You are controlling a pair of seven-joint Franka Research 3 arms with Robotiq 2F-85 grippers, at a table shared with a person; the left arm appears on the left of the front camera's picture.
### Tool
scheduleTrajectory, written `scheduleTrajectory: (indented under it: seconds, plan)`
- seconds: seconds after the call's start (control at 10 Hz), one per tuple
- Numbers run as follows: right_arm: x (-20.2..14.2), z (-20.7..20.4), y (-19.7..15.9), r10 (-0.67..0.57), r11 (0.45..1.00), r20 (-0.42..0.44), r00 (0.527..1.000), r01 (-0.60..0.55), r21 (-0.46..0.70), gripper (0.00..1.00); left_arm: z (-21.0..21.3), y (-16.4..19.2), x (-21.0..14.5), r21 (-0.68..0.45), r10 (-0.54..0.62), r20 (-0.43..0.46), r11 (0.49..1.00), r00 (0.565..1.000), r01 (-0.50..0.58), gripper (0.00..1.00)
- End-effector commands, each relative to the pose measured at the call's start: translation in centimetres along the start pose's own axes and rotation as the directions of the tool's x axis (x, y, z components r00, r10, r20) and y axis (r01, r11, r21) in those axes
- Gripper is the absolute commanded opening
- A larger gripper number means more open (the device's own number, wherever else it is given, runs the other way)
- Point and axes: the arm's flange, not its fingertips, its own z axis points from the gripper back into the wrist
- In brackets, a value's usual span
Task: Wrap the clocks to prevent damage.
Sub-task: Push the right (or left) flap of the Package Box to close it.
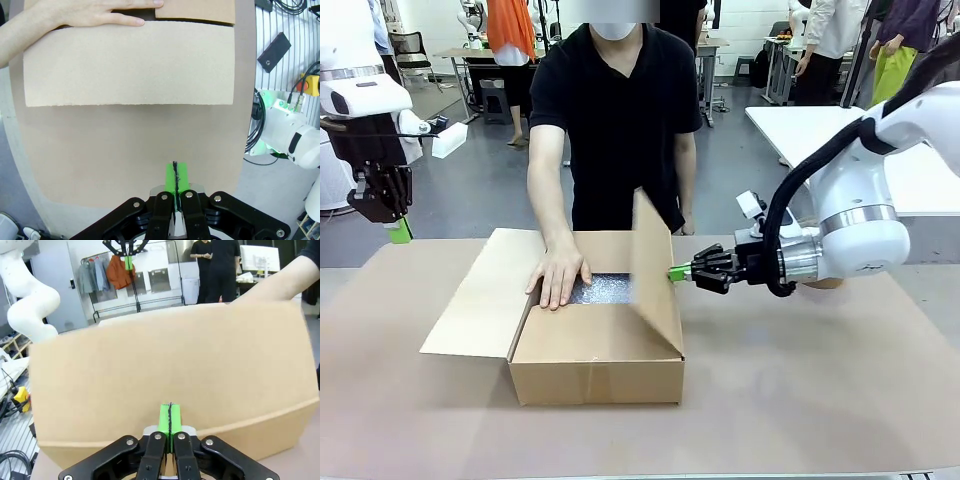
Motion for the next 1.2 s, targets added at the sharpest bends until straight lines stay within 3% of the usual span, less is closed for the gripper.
scheduleTrajectory:
  seconds: [0.0, 0.9, 1.0, 1.1]
  plan:
    - [-0.3, -1.6, -0.7, 0.025, 0.999, -0.005, 1.000, -0.025, -0.027, 0.01, 0.0, -0.1, 0.0, 0.005, 0.017, 0.006, 1.000, 1.000, -0.017, 0.00]
    - [-2.5, -3.3, -1.6, 0.012, 0.999, -0.099, 0.995, -0.015, -0.030, 0.01, 0.0, -0.1, 0.0, 0.005, 0.017, 0.006, 1.000, 1.000, -0.017, 0.00]
    - [-2.0, -3.0, -1.2, 0.056, 0.998, -0.094, 0.994, -0.057, -0.003, 0.01, 0.0, -0.1, 0.0, 0.005, 0.017, 0.006, 1.000, 1.000, -0.017, 0.00]
    - [-0.4, -1.9, -1.0, 0.006, 1.000, -0.032, 0.999, -0.006, 0.006, 0.01, 0.0, -0.1, 0.0, 0.005, 0.017, 0.006, 1.000, 1.000, -0.017, 0.00]
